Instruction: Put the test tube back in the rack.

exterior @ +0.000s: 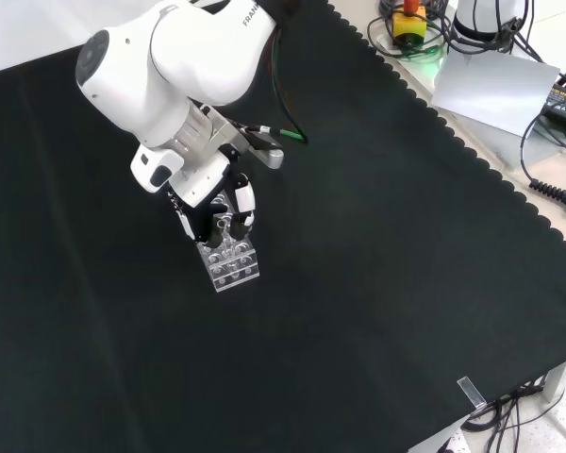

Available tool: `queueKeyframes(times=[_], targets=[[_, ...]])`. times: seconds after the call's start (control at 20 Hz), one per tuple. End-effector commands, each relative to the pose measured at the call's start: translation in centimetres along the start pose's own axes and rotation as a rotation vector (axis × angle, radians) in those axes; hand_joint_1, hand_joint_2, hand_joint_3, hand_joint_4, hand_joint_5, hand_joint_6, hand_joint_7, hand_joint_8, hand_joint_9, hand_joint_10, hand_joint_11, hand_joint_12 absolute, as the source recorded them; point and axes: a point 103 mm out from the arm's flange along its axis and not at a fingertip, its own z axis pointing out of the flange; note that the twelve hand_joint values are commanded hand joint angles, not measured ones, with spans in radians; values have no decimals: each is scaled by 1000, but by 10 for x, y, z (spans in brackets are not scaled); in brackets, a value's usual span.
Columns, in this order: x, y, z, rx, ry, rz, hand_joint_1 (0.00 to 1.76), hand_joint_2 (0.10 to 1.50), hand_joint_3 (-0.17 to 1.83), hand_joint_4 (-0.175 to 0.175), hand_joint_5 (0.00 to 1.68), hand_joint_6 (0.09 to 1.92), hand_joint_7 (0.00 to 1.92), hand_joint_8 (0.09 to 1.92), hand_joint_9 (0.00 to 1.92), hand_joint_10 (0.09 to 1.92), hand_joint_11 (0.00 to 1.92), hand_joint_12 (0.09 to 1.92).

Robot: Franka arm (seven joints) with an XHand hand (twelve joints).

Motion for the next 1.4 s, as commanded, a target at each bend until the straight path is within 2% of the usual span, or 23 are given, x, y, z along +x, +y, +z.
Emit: queueKeyframes(times=[0.05, 0.2, 0.3, 0.4, 0.45, 0.55, 0.65, 0.75, 1.05, 1.4], targets=[[0, -1, 7, 14, -1, -7, 1320, 600, 759, -175, 1256, 702, 1311, 708, 1535, 744, 1163, 923], [-1, -1, 10, 20, 2, -6, 1320, 600, 759, -175, 1256, 702, 1311, 708, 1535, 743, 1163, 923], [-4, -2, 10, 25, 34, -3, 1319, 605, 752, -175, 1252, 705, 1308, 710, 1533, 744, 1162, 925], [-7, -1, 10, 65, 52, -3, 1305, 695, 635, -175, 1181, 781, 1236, 782, 1432, 799, 1113, 1033], [-9, -1, 10, 80, 62, -5, 1338, 690, 645, -166, 1065, 815, 1219, 807, 1345, 831, 1020, 1150], [-10, -1, 8, 92, 73, -10, 1292, 589, 812, -126, 793, 880, 1079, 857, 1177, 870, 813, 1328], [-11, -1, 6, 96, 76, -12, 1265, 514, 908, -99, 588, 901, 889, 911, 1018, 880, 678, 1409], [-11, -2, 4, 97, 78, -13, 1245, 484, 930, -87, 483, 889, 779, 928, 919, 876, 617, 1428], [-12, -6, -7, 77, 85, -15, 1226, 469, 917, -77, 408, 837, 683, 936, 826, 869, 574, 1436], [-20, -34, -68, 32, 98, -11, 1193, 478, 891, -75, 389, 791, 659, 934, 792, 872, 562, 1439]])
